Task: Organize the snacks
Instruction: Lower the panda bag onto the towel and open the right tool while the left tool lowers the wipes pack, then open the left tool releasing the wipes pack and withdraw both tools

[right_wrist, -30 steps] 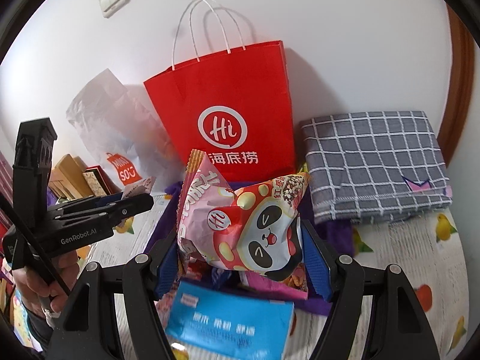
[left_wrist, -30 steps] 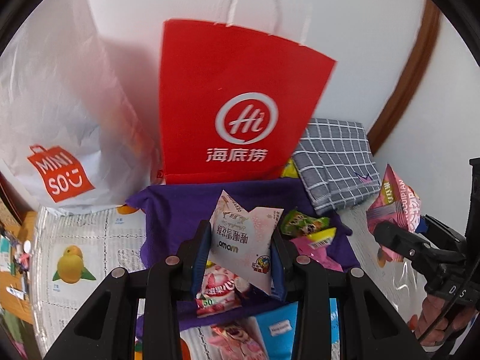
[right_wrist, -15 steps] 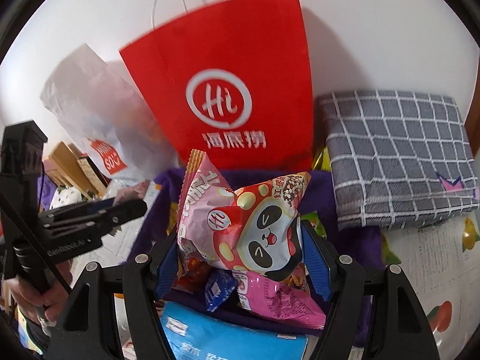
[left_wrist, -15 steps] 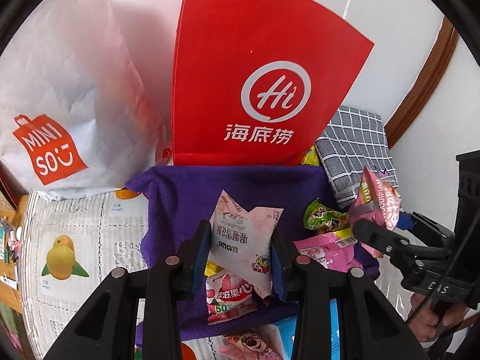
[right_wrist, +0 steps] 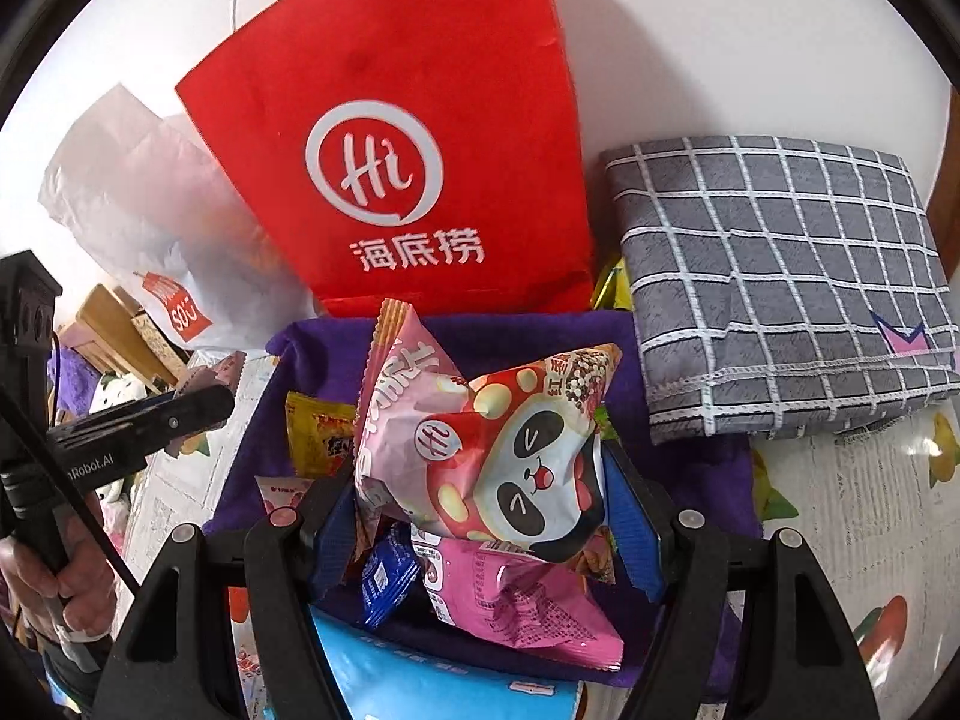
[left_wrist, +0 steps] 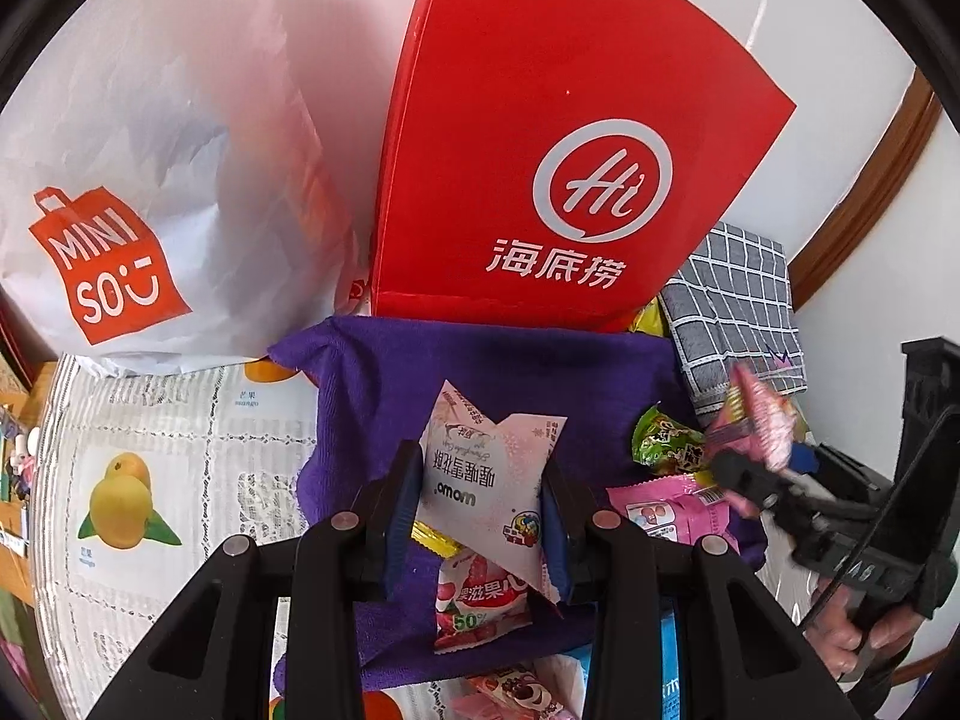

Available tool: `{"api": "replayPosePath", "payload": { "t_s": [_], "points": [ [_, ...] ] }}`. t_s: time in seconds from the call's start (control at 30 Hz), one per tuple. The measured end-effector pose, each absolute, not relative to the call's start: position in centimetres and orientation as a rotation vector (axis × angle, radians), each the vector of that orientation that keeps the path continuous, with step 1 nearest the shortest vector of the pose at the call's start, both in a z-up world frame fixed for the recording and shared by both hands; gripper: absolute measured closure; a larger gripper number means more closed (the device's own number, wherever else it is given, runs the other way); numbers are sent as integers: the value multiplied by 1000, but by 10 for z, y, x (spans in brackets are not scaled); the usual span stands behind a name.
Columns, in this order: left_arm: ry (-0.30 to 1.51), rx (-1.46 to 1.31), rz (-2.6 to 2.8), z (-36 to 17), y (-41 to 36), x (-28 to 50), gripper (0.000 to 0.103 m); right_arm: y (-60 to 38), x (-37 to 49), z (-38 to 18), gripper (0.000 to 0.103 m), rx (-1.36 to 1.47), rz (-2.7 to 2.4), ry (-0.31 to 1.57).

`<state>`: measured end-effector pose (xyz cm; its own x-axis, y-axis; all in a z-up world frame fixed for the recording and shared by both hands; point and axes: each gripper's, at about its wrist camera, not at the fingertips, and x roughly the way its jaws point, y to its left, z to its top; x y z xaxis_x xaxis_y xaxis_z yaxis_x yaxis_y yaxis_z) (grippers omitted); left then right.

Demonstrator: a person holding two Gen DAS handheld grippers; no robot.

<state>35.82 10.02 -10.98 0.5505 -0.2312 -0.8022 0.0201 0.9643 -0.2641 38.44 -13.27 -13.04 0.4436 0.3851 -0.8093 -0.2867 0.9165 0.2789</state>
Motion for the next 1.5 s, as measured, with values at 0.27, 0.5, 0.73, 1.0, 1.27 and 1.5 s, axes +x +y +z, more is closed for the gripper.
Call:
{"api": "replayPosePath", "payload": {
  "t_s": [0.27, 0.5, 0.73, 1.0, 1.27, 1.5],
  "points": [
    [988, -240, -157, -112, 99, 360, 69, -101, 379, -154, 29, -42, 417, 1052],
    [1015, -240, -181, -118, 92, 362, 69, -102, 378, -158, 24, -47, 415, 1051],
    [1062, -228, -219, -130, 75, 364, 69, -103, 378, -156, 20, -33, 432, 1057],
    [1080, -202, -212, -135, 65, 365, 69, -101, 370, -146, 16, -33, 458, 1035],
    [1065, -192, -239, -133, 63, 363, 69, -112, 367, -129, 16, 2, 457, 993],
    [1098, -180, -224, -140, 56, 368, 59, -125, 363, -108, 16, 41, 440, 935]
  ]
}}
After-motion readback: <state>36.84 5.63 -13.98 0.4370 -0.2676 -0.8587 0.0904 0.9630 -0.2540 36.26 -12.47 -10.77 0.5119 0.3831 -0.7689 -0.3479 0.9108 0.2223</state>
